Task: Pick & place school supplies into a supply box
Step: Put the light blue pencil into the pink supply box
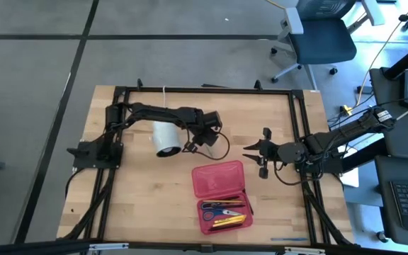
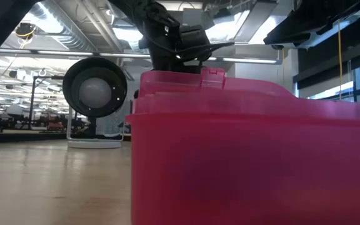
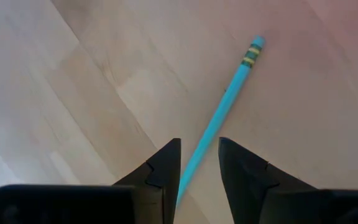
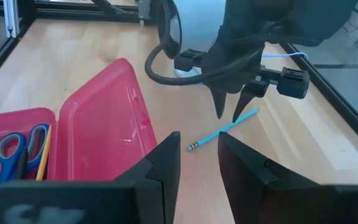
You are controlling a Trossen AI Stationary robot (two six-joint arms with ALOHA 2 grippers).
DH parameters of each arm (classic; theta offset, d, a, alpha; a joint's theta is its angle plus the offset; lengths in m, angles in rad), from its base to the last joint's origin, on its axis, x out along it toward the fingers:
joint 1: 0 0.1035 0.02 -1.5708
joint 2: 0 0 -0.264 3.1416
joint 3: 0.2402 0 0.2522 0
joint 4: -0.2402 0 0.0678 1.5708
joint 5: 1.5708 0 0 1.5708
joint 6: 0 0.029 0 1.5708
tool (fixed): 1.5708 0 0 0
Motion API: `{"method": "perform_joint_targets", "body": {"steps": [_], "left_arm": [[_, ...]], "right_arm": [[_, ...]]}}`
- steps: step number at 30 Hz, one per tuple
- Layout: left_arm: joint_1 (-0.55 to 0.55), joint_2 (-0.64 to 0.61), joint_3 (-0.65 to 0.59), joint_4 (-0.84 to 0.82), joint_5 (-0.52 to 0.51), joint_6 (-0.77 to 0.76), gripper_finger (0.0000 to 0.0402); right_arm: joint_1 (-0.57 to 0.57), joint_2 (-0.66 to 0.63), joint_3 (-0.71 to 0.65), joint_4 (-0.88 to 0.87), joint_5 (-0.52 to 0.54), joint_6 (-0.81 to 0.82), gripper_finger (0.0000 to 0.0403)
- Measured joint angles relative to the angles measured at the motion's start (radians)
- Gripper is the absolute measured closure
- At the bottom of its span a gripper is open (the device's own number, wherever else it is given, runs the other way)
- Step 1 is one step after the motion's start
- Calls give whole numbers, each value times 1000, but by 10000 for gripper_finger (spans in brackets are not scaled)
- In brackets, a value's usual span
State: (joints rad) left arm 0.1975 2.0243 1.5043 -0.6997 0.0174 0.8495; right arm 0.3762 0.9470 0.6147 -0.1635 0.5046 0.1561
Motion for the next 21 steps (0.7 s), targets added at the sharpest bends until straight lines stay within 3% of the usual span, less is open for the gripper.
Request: {"method": "perform_joint_targets", "body": {"steps": [13, 21], "left_arm": [[-41, 0, 0, 31, -26, -24, 293], [-67, 0, 0, 37, -25, -17, 229]], "right_arm": [[0, 0, 0, -2, 0, 0, 292], [0, 0, 0, -25, 0, 0, 292]]}}
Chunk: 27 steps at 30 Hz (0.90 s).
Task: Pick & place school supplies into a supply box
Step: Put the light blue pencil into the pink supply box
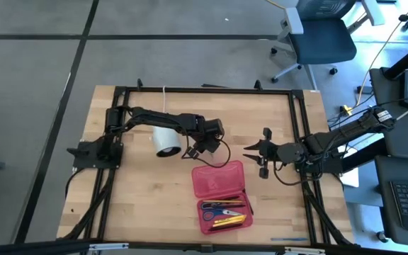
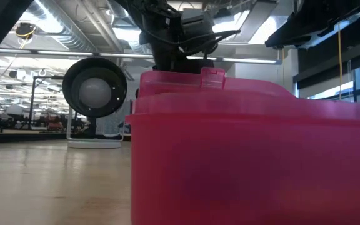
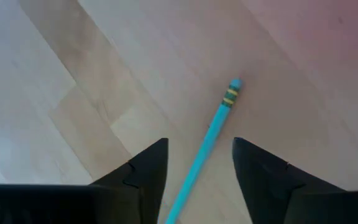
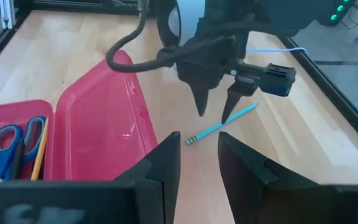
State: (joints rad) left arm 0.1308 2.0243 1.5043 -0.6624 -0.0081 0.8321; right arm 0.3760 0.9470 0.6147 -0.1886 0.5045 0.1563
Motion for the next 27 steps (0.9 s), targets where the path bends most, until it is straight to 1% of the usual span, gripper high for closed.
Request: {"method": "perform_joint_targets", "body": {"steps": [4, 7, 10, 13, 19, 21, 27], "left_arm": [[-7, 0, 0, 14, -1, -51, 204], [-12, 0, 0, 13, -2, -114, 196], [-12, 0, 0, 14, -2, -134, 194], [-12, 0, 0, 16, 4, -138, 197], [-19, 18, -1, 55, 76, -84, 211], [-22, 36, 0, 90, 79, -62, 216], [-20, 83, -2, 76, 73, -43, 231]], "right_arm": [[0, 0, 0, 0, 0, 0, 292], [0, 0, 0, 0, 0, 0, 292], [0, 0, 0, 0, 0, 1, 292], [0, 0, 0, 0, 0, 2, 292], [0, 0, 0, -11, 0, 26, 292], [0, 0, 0, -12, 0, 30, 292], [0, 0, 0, -23, -3, 53, 292]]}}
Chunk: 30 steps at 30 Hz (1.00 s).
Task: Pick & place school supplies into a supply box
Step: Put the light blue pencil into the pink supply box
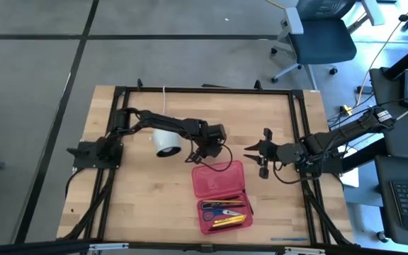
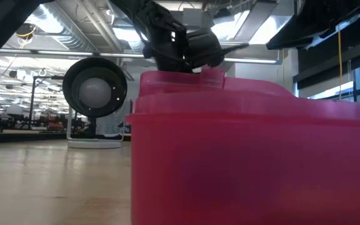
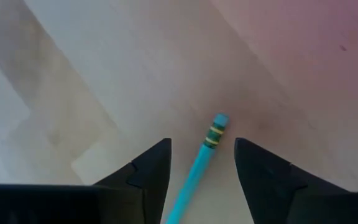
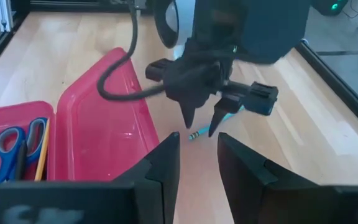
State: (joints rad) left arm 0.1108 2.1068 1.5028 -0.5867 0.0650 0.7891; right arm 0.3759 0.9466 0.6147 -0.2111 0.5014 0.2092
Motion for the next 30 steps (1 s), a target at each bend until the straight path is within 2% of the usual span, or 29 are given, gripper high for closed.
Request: {"method": "perform_joint_targets", "body": {"steps": [14, 21, 30], "left_arm": [[-5, 40, 5, -3, 27, 20, 272], [17, 43, 3, -13, 93, -56, 312], [13, 44, 2, -14, 94, -99, 364]], "right_arm": [[0, 0, 0, 1, -5, 0, 292], [0, 0, 0, 1, -5, 0, 292], [0, 0, 0, 1, -6, 0, 292]]}}
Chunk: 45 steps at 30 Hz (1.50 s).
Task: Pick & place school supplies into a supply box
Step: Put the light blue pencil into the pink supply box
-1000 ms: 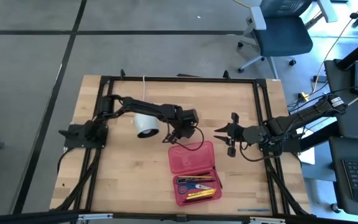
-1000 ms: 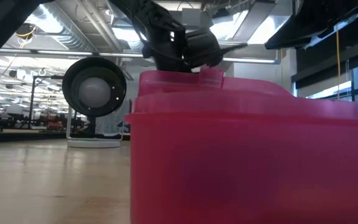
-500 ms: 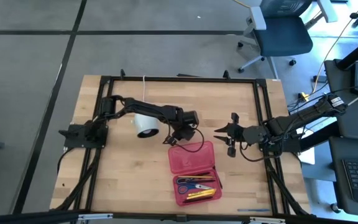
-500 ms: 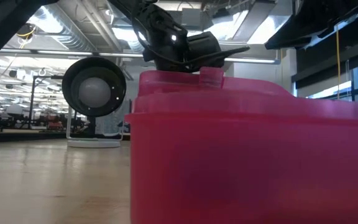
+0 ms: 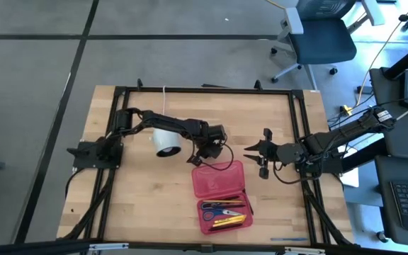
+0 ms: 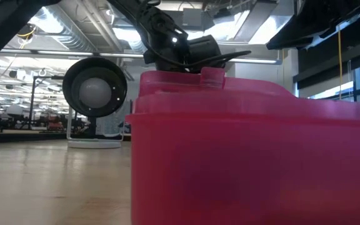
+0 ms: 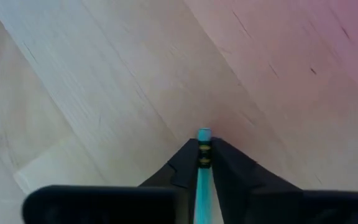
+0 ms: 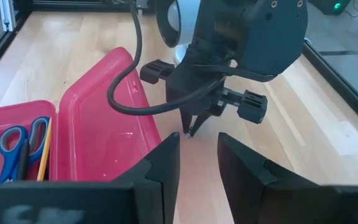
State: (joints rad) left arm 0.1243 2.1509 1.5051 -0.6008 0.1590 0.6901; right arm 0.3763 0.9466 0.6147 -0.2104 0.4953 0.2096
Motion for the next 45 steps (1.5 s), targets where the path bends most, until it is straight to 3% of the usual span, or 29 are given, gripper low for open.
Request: {"method": "perform_joint_targets", "body": {"steps": [7, 21, 36, 45], "left_arm": [[-14, 0, 0, 4, -15, -97, 394], [-32, 0, 0, 13, -29, -552, 395], [-32, 10, 81, -6, -91, -600, 398], [-30, 8, 147, -115, -165, -600, 398]], "right_arm": [[0, 0, 0, 0, 0, 0, 292], [0, 0, 0, 0, -1, -2, 292], [0, 0, 0, -13, -2, -1, 292], [0, 0, 0, -13, -2, -1, 292]]}}
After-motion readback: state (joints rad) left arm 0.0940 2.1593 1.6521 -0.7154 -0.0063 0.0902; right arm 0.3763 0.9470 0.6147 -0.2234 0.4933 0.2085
